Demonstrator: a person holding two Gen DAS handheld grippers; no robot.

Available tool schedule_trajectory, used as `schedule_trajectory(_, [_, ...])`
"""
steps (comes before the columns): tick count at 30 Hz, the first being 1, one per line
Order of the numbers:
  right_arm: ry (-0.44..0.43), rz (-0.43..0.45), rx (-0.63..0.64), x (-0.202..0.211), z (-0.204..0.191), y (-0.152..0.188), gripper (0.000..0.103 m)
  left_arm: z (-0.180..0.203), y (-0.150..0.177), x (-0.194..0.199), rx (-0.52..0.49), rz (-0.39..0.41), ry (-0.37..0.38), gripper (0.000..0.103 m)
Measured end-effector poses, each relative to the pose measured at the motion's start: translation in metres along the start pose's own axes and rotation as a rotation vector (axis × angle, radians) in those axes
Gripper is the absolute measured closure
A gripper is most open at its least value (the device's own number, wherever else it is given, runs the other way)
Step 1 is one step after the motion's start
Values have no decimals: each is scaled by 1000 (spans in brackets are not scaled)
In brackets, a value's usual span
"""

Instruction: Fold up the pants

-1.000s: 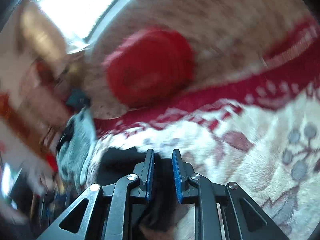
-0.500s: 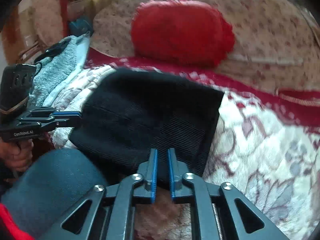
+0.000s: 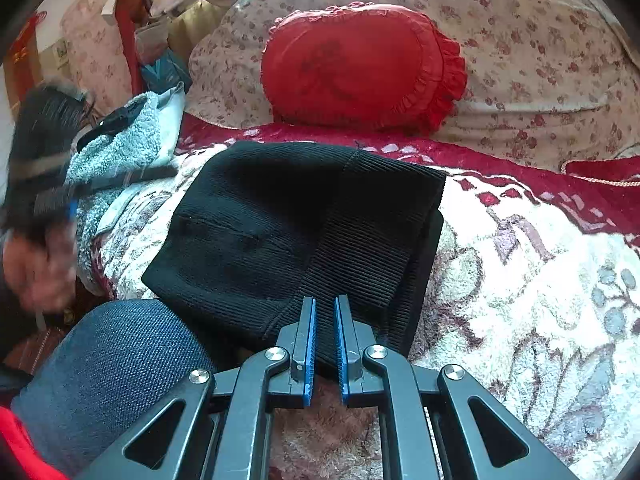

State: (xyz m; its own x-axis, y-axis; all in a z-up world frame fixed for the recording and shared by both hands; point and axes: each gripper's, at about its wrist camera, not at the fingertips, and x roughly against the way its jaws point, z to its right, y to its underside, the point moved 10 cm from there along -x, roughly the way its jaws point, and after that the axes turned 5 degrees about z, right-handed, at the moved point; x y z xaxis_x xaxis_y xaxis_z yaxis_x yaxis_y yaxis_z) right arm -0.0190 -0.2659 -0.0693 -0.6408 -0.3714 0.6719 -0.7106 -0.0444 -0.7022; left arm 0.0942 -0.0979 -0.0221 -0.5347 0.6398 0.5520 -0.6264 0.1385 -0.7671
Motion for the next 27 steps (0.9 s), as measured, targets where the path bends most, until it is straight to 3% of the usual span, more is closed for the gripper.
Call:
schedule_trajectory(4, [0,4,0,0,0,-1,96,-22,20,-54,-19,-198,-118,94])
schedule_trajectory(5, [-6,8,-1,0,-1,-1,96,-28,26,-63,-18,-210,-145,93])
schedule_trajectory(10, [-32,19,-12,8,-1,-8,96,-29,26,-62,-18,-179,-199,94])
schedule_trajectory(15, [-48,220,10,35,-12,-69,94,-30,24,-65,13,-162,-198,94])
schedule_trajectory(19, [8,136,21,-12,-22,-95,94,-30,25,-63,22,-143,-231,94])
schedule_trajectory(20, [21,74,23,-30,-19,-91,94,-29,25,-62,14,-134,-248,94])
schedule_trajectory(22, [138,-42,16,-59,7,-70,95,-26,26,-62,-8,-117,-276,94])
schedule_trajectory(25, [90,-60,-78,-69,27,-61,102,-26,26,-66,-23,-95,-305,94])
schedule_trajectory(27, [87,-60,-69,-70,26,-61,102,-28,25,-68,-17,-97,-306,94])
